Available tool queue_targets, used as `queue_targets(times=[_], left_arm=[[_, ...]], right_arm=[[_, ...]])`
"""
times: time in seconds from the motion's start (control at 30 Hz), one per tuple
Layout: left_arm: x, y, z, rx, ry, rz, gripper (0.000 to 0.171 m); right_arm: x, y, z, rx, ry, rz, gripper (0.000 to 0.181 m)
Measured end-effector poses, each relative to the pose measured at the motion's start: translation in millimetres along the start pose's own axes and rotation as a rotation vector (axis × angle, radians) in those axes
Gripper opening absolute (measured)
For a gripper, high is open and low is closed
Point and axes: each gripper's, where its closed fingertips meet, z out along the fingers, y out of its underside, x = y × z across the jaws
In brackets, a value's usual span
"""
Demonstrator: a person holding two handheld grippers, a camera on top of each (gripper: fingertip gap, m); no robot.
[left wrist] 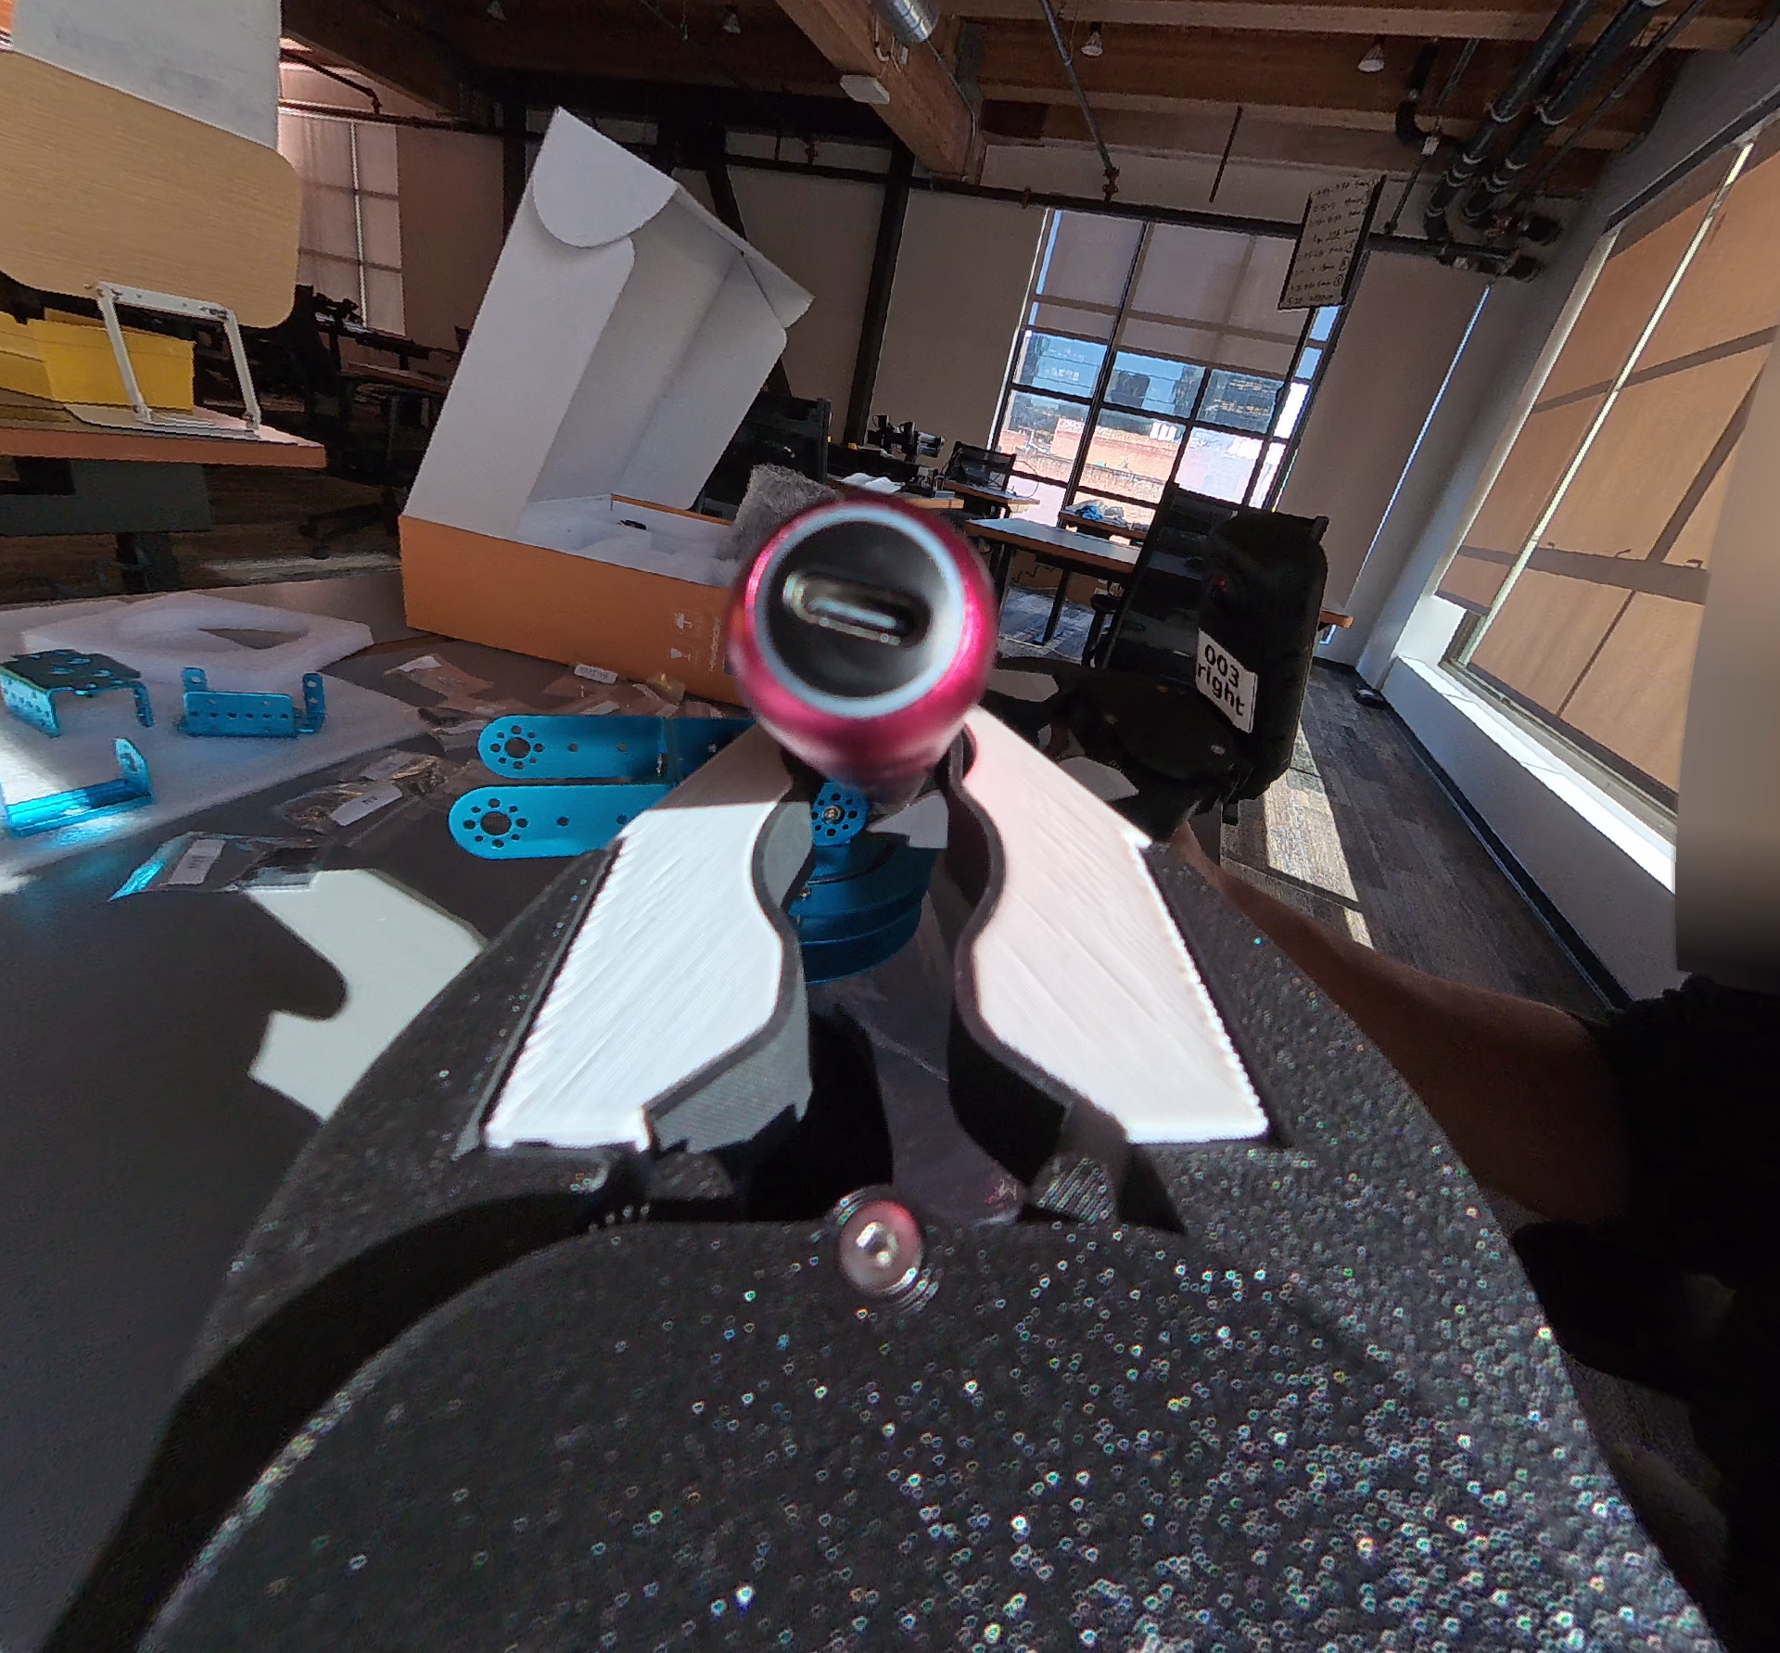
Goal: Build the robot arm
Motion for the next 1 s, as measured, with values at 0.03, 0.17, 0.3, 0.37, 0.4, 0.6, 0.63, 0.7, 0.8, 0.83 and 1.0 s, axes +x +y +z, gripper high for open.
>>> queue_targets(times=[0.03,0.17,0.3,0.37,0.4,0.6,0.63,0.7,0.8,0.83,1.0], left_arm=[[0.4,-1.0,-0.6,0.006,0.006,-0.009,0.020],[0.7,-1.0,-1.7,0.010,0.012,-0.019,0.020],[2.4,0.5,-2.1,0.012,0.024,-0.033,0.020],[1.9,1.4,-2.8,0.011,0.020,-0.032,0.020],[1.7,1.6,-3.3,0.013,0.020,-0.034,0.020],[0.2,1.4,-5.8,0.019,0.014,-0.036,0.020],[0.1,1.2,-6.1,0.020,0.014,-0.035,0.020],[0.3,0.1,-6.6,0.021,0.012,-0.032,0.020],[0.2,-2.6,-7.9,0.029,0.009,-0.031,0.020],[-0.3,-3.4,-8.2,0.032,0.006,-0.031,0.020],[5.2,-9.0,-11.8,0.064,0.053,-0.058,0.020]], right_arm=[[-0.5,0.9,0.6,-0.005,0.000,-0.004,0.071],[0.2,0.2,0.4,-0.002,0.006,-0.004,0.071],[1.2,-1.6,-0.9,0.009,0.008,0.001,0.070],[0.5,-2.6,-1.5,0.014,0.006,-0.002,0.070],[0.3,-2.8,-1.7,0.016,0.006,-0.003,0.069],[0.2,-4.0,-2.4,0.022,0.003,0.000,0.069],[0.4,-3.5,-2.2,0.020,0.005,0.001,0.069],[0.7,-2.6,-1.8,0.015,0.006,0.001,0.069],[-0.9,-0.7,-1.4,0.004,-0.002,-0.010,0.068],[-3.9,-1.8,-2.2,0.009,-0.013,-0.025,0.068],[-24.6,-29.9,-23.1,0.173,-0.086,-0.099,0.034]])
